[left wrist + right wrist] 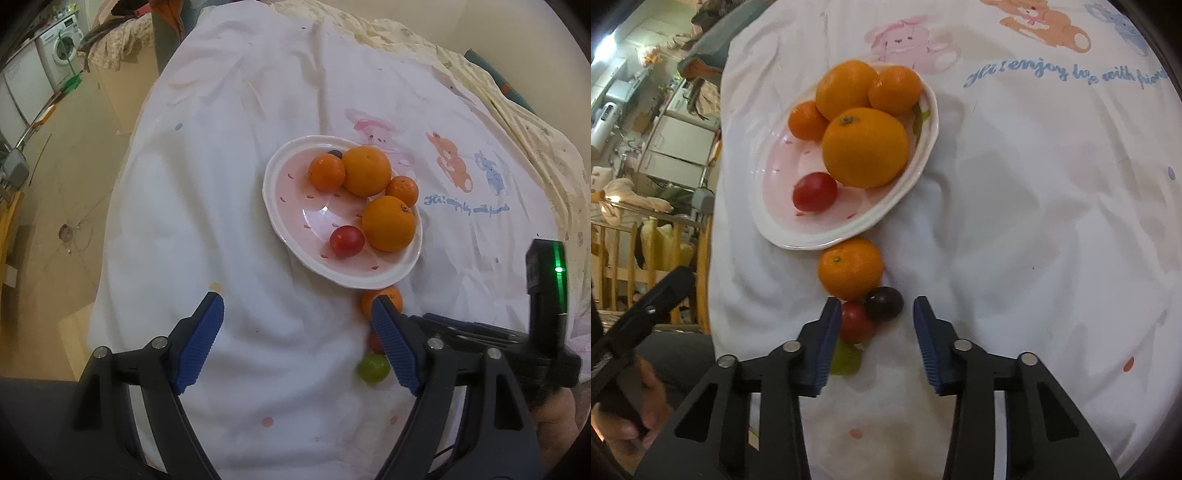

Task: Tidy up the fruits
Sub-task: 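Lift both tools away from the plate toward the remaining fruit row, then close the right tool on the dark purple grape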

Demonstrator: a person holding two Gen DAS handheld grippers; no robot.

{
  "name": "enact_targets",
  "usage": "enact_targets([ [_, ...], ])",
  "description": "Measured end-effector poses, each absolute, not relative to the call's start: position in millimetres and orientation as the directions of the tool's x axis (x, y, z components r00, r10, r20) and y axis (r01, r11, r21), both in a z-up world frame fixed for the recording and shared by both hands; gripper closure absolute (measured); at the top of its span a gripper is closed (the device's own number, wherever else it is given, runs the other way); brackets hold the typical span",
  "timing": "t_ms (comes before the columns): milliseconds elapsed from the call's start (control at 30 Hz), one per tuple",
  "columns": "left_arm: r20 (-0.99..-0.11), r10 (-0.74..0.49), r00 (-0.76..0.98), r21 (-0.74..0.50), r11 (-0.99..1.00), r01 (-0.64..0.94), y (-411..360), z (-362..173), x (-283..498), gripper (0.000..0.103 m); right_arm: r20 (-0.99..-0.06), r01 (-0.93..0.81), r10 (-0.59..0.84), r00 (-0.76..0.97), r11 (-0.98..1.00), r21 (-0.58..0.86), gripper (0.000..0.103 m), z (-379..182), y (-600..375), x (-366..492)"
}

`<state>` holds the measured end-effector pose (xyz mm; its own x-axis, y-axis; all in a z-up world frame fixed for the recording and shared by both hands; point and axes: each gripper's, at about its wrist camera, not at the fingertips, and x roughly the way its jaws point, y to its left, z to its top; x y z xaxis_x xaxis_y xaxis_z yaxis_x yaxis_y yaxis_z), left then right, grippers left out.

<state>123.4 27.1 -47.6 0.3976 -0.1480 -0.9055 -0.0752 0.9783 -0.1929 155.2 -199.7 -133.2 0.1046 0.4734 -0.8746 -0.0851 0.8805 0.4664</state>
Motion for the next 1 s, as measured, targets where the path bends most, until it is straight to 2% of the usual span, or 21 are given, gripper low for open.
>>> enact_targets([
  [467, -0.918, -0.138, 0.371, -0.183, 0.979, -0.091, 29, -55, 125, 0.023, -0.914, -0.063, 0.389, 0.110, 0.921, 0.385, 0.066, -136, -211, 161],
  [767, -0.925, -0.119, 0.360, -0.168, 0.980, -0.107, 31, -60, 125, 0.023, -0.903, -0.045, 0.400, 0.158, 0.916, 0.398, 0.067, -127, -219, 157],
  [1000, -0.928, -0.124, 0.351, -0.167, 0.981, -0.096, 28, -61, 125, 0.023, -0.920, -0.084, 0.384, 0.081, 0.922, 0.377, 0.067, -145, -199, 155],
])
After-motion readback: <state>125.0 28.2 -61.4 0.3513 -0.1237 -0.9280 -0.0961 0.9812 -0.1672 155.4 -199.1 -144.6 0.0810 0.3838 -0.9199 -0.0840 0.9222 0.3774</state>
